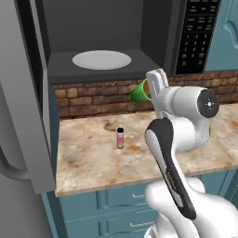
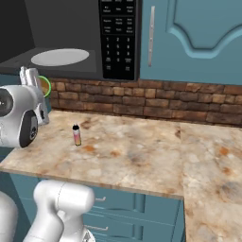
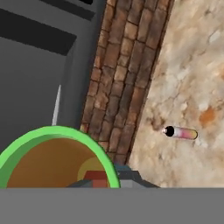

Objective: Place the microwavable item in the microwave. Then, close the microwave door and press the start button.

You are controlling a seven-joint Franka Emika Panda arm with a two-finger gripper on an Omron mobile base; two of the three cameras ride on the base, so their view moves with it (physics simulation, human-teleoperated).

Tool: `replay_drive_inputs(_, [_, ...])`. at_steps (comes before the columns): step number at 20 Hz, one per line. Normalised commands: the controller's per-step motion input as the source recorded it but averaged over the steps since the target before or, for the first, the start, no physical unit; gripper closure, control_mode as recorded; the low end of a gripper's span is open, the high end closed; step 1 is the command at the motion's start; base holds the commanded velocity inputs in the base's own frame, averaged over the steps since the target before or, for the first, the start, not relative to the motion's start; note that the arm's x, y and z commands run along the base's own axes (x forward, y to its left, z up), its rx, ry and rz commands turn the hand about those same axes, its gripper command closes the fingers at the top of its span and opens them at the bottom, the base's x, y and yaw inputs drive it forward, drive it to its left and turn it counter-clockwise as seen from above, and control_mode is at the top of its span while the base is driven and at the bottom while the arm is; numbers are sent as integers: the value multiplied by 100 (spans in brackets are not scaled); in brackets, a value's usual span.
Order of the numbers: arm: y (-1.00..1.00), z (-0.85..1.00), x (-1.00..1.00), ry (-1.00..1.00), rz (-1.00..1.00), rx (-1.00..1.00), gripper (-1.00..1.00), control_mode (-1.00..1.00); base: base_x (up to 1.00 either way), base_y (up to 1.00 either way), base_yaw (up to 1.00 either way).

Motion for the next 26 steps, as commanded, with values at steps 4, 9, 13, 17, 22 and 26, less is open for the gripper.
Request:
replay_drive_inputs(4, [-11,96,25,11,0,29,100,-100,0,0,0])
replay_drive_inputs(9, [-21,73,32,15,0,14,100,-100,0,0,0])
replay_drive_inputs(13, [1,19,60,22,0,3,100,-100,0,0,0])
replay_drive_inputs(17, [37,-5,74,12,0,-3,100,-100,0,0,0])
replay_drive_inputs(22, [39,-8,64,0,0,-2,100,-100,0,0,0])
replay_drive_inputs(26, [37,-9,46,0,0,-2,100,-100,0,0,0])
